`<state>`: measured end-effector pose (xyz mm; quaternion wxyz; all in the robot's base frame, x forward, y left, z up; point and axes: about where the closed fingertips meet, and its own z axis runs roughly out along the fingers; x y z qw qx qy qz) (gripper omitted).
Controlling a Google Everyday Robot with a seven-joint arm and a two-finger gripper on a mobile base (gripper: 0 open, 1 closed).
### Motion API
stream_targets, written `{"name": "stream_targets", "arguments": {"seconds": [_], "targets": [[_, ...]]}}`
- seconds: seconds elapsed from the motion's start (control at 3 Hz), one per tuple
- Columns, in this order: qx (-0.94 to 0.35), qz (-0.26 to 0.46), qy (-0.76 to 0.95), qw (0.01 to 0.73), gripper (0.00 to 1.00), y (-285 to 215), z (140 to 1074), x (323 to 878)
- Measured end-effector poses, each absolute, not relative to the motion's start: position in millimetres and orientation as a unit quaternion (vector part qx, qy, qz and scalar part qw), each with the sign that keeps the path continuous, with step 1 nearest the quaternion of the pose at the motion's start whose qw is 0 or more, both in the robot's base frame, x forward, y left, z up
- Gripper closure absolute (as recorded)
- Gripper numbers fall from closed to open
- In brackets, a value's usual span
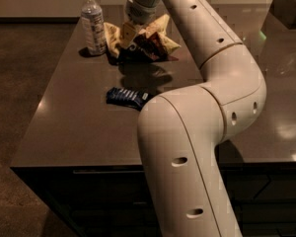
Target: Move brown chip bag near blue plastic bottle
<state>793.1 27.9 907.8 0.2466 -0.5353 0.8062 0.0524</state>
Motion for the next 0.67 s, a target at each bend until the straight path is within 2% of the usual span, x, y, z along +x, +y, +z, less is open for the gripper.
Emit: {"name": "stream_targets", "arguments": {"seconds": [0.33, 0.67], "targets": [[-0.536, 0.053, 0.806, 0.247, 0.00, 30.3, 904.4, 795.0], [-0.536, 0.053, 0.806, 0.247, 0.00, 30.4, 904.3, 795.0]]}}
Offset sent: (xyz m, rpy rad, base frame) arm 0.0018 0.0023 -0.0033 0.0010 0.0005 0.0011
